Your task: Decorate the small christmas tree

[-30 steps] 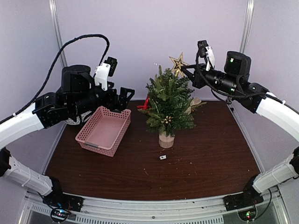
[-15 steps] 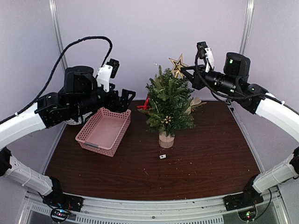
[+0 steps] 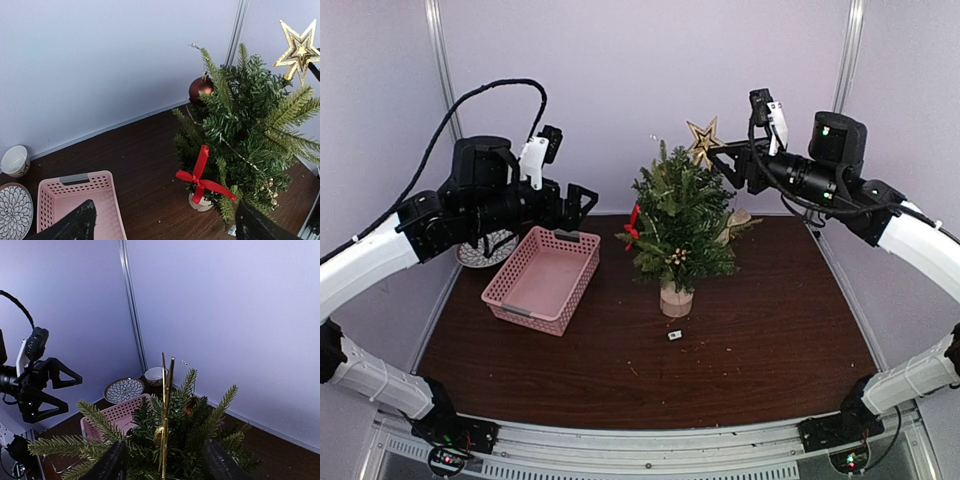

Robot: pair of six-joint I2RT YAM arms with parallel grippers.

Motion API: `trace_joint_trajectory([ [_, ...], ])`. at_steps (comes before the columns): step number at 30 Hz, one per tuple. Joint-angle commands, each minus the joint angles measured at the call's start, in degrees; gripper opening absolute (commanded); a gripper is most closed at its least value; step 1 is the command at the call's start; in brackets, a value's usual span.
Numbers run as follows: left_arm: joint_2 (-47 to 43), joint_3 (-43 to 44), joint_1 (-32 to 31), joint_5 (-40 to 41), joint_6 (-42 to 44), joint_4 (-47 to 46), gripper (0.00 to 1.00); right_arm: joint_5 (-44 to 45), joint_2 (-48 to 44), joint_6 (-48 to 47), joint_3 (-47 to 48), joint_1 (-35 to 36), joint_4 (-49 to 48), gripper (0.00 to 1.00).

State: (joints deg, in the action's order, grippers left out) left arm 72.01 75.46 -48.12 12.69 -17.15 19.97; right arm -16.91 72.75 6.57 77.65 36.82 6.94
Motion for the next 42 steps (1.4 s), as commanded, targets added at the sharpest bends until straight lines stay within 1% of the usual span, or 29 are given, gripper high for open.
trace_joint_trajectory([
  [1, 0.76, 2.13, 4.20, -10.44, -1.45, 2.30, 0.95, 1.11, -2.99, 0.33, -1.18, -0.26, 0.52, 0.59],
  [4, 2.10, 2.83, 6.72, -16.18, -1.21, 3.49, 0.90, 1.24, -4.38, 0.48, -1.89, -0.25, 1.13, 0.70],
  [8, 3.91, 2.40, 10.90, -24.50, -0.39, 2.38, 0.79, 0.78, -6.58, 0.80, -3.13, -0.25, 1.82, 0.85],
  [9, 4.62, 2.06, 12.11, -29.36, -0.27, 1.56, 0.76, 0.62, -7.09, 0.81, -3.49, -0.26, 2.00, 0.87],
  [11, 6.21, 1.62, 14.29, -35.73, -0.06, -0.19, 0.71, 0.22, -7.99, 0.72, -3.76, -0.24, 2.99, 0.90],
  [13, 8.38, 1.53, 15.66, -40.23, 1.42, -1.76, 0.67, -0.34, -9.01, 0.41, -4.26, -0.28, 4.17, 0.94],
  [17, 12.82, 2.84, 16.13, -44.32, 5.26, -3.72, 0.59, -1.19, -11.14, -0.06, -5.49, -0.24, 6.29, 0.96],
  [21, 17.91, 4.91, 16.13, -48.76, 6.34, -6.14, 0.49, -0.15, -13.32, -0.37, -6.71, -0.26, 8.66, 0.97],
  [22, 19.17, 5.70, 16.13, -49.68, 6.52, -6.19, 0.48, 0.31, -13.78, -0.41, -7.03, -0.26, 8.93, 0.97],
  [26, 22.80, 8.24, 16.13, -50.87, 6.75, -6.19, 0.47, 1.31, -15.40, -0.49, -7.75, -0.26, 10.33, 0.98],
  [28, 24.33, 9.48, 16.13, -52.79, 6.72, -6.12, 0.47, 1.81, -15.89, -0.60, -7.77, -0.28, 10.82, 0.98],
  [34, 26.99, 10.01, 16.06, -58.53, 4.19, -10.51, 0.48, 2.58, -16.17, -0.88, -7.77, -0.34, 11.49, 0.98],
  [38, 28.29, 10.62, 15.53, -60.49, 3.57, -12.22, 0.48, 2.68, -15.86, -0.86, -7.69, -0.34, 11.68, 0.98],
  [42, 29.76, 11.81, 15.34, -60.49, 3.38, -11.58, 0.42, 2.71, -15.71, -0.77, -7.51, -0.39, 11.69, 0.98],
])
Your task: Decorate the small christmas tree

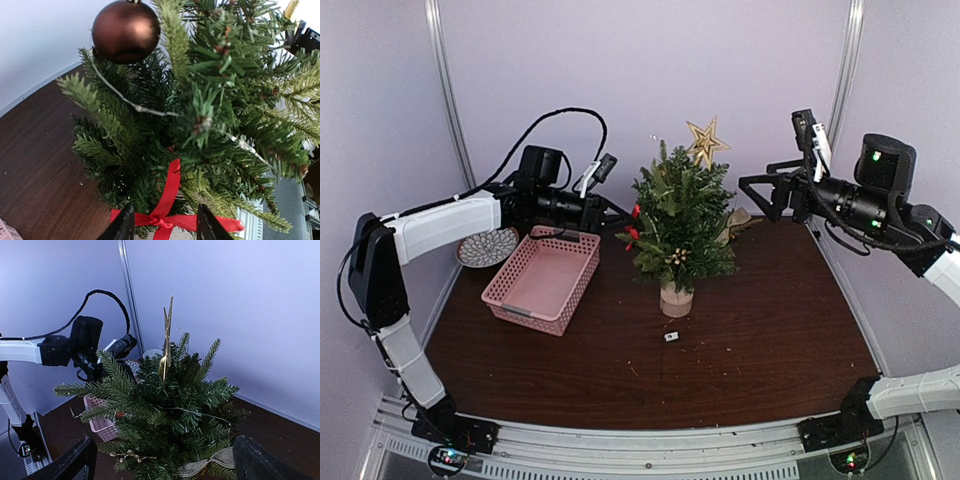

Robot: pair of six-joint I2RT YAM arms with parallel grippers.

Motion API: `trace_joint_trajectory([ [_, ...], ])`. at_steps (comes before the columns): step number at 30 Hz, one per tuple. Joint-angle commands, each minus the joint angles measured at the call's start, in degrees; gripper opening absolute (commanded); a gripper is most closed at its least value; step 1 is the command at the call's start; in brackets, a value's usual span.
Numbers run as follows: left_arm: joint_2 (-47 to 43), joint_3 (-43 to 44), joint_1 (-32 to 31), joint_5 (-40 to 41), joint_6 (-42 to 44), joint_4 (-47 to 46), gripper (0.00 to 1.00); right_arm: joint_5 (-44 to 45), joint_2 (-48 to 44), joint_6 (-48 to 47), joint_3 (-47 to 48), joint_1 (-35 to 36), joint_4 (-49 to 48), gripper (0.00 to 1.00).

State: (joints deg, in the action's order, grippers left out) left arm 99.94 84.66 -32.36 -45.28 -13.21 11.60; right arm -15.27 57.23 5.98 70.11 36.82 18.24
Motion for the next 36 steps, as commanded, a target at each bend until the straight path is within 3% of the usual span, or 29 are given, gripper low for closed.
trace_joint_trajectory([
  [1, 2.10, 2.88, -0.42, -2.31, -0.46, -2.93, 0.40, 1.08, -0.26, -0.18, -0.01, -0.39, 0.46, 0.98],
  [5, 2.45, 3.05, -0.42, -1.09, -0.07, -1.67, 0.31, 1.42, -0.54, -0.38, 0.03, -0.35, 0.69, 0.98],
  [13, 0.44, 2.39, -0.42, 1.03, 0.19, -0.56, 0.00, 1.73, -0.86, -0.62, -0.10, -0.34, 0.81, 0.98],
  [21, -4.38, -0.01, -0.04, 6.26, -2.18, -0.35, 0.00, 1.94, -0.98, -0.79, -0.19, -0.36, 0.74, 0.98],
  [36, -12.09, -4.62, 0.71, 10.13, -7.76, -8.79, 0.00, 1.60, -1.16, -0.71, -0.15, -0.34, 0.75, 0.98],
])
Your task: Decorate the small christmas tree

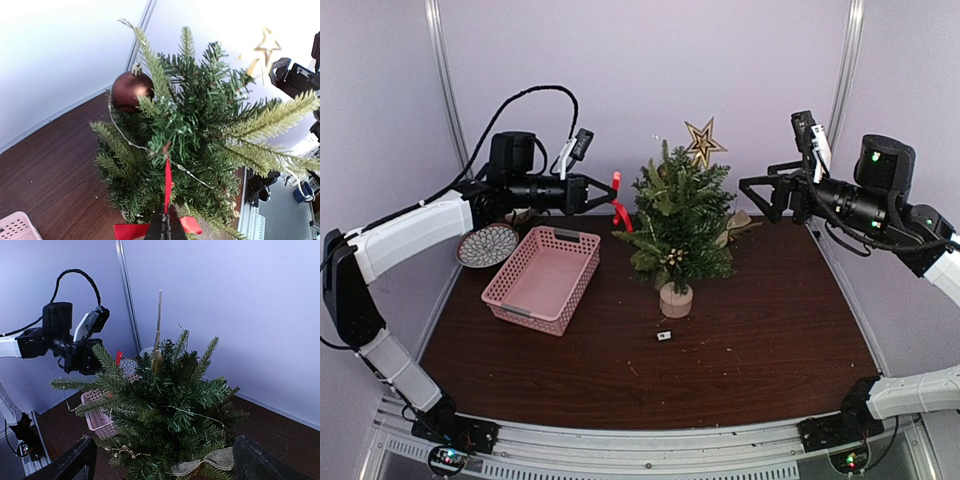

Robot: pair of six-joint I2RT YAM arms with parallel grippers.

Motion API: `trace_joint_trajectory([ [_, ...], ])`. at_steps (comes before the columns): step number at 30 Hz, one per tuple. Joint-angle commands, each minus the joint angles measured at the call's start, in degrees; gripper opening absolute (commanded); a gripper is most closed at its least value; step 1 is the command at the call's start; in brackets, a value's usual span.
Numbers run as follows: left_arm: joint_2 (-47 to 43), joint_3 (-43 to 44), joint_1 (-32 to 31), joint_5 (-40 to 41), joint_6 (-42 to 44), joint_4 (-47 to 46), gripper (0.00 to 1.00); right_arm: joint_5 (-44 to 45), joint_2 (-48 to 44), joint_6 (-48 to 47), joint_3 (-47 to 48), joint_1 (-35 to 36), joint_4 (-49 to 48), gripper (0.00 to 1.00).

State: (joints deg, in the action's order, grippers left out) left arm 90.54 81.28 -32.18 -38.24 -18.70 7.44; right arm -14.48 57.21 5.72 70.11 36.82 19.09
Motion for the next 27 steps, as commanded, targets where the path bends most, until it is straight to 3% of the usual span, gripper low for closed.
trace_joint_trajectory([
  [1, -2.98, -1.37, 0.59, 3.91, -2.70, -5.09, 0.00, 0.75, -1.14, -0.39, -0.15, -0.40, -0.11, 0.98],
  [9, -2.32, -6.52, 4.04, 1.79, -14.91, -20.94, 0.00, 0.38, -1.26, -0.35, -0.23, -0.35, -0.20, 0.98],
  [18, 4.92, -5.84, 3.44, -5.21, -24.09, -33.87, 0.00, -0.05, -1.08, -0.35, -0.35, -0.36, -0.37, 0.98],
  [27, -6.88, -15.92, 0.57, 2.68, -22.48, -39.69, 0.00, -10.20, 0.66, 1.04, -0.41, -0.20, -2.77, 0.88],
])
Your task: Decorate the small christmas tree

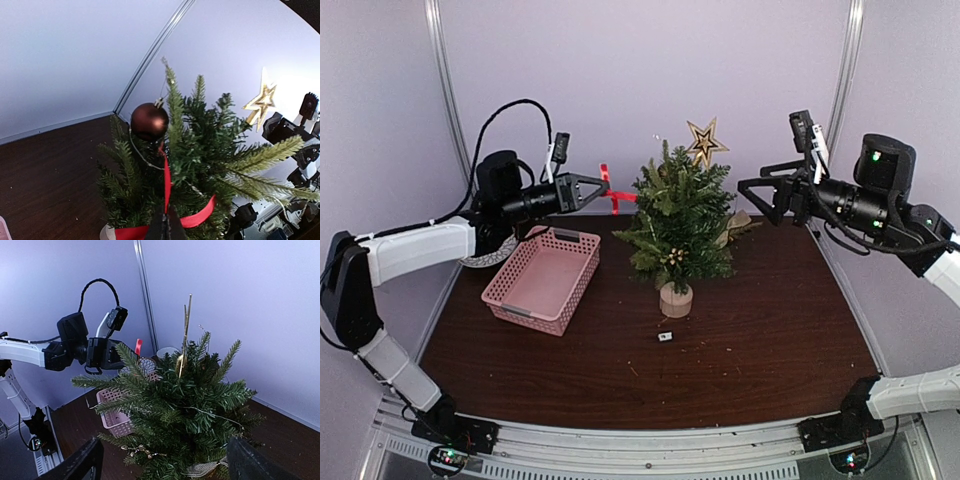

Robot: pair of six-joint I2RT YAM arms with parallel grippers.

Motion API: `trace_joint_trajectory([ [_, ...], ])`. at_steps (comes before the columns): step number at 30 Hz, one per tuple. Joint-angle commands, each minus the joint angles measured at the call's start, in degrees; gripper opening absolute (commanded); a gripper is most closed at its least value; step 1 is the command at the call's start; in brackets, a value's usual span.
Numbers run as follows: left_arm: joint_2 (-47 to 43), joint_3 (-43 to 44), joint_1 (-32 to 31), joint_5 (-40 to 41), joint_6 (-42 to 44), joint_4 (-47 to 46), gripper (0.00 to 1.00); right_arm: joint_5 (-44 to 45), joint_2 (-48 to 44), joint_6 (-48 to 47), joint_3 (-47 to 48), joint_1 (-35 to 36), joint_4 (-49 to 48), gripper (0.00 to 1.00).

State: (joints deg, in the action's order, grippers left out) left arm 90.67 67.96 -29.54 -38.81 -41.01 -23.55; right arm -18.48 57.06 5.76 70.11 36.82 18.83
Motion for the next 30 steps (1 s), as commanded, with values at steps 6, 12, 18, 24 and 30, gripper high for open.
trace_joint_trajectory([
  [6, -16.00, -4.91, -9.85, -2.60, 21.62, 0.84, 0.00, -13.12, 2.86, 2.34, 0.15, 1.41, -5.38, 0.80],
  [12, -16.82, -1.07, -15.75, -15.09, 30.94, 9.20, 0.00, -18.25, 5.24, -0.25, 2.79, 6.05, -3.71, 0.66],
  [18, -13.99, 8.69, -21.54, -15.59, 47.15, 31.22, 0.00, -19.21, 7.60, -4.46, 5.50, 12.06, 2.67, 0.58],
  [24, -11.42, 15.65, -24.72, -10.08, 56.32, 45.33, 0.00, -15.91, 8.34, -8.21, 8.03, 15.40, 9.89, 0.55],
  [30, -8.78, 18.97, -25.64, -5.43, 58.59, 50.99, 0.00, -12.22, 8.57, -10.58, 10.99, 18.16, 15.40, 0.56],
])
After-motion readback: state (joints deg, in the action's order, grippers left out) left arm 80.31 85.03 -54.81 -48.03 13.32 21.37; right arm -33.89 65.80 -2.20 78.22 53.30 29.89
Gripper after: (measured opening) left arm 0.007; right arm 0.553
